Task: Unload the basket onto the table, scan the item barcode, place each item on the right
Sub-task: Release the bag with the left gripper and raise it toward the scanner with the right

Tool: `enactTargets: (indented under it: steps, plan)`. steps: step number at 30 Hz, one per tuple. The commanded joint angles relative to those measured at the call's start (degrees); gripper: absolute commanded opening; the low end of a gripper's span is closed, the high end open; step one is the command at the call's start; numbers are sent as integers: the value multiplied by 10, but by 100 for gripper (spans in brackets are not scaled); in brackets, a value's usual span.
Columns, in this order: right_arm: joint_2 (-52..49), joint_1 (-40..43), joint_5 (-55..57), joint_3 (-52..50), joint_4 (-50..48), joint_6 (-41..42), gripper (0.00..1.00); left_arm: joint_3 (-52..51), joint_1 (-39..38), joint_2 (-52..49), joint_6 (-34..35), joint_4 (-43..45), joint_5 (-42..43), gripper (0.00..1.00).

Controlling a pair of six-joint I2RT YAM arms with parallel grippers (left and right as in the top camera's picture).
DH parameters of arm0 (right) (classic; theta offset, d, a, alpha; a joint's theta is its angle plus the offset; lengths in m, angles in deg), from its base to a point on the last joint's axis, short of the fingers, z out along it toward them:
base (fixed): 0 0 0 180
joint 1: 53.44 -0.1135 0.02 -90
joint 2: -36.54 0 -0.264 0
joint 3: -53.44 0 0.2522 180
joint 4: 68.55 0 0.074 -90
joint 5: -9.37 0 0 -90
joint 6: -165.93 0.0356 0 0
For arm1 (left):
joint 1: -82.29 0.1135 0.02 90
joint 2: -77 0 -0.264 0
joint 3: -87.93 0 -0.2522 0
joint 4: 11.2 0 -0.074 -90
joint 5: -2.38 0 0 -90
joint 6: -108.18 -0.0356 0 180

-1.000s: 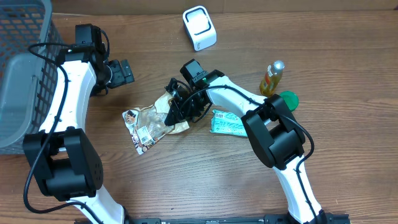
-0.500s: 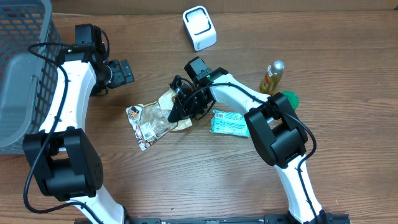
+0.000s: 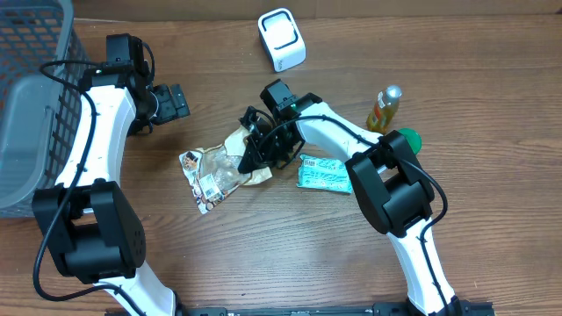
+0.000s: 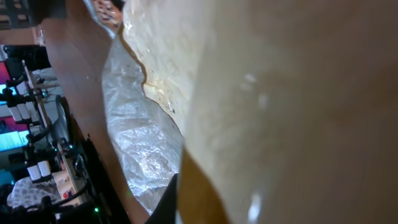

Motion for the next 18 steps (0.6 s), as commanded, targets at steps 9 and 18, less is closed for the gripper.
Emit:
enactTargets:
  steps: [9,18]
  plan:
    - [40,13,6,150,84,-55,4,8,0,0,-7,1,-8,99]
    - [73,13,172,164,82,-179,4,8,0,0,-7,1,-8,99]
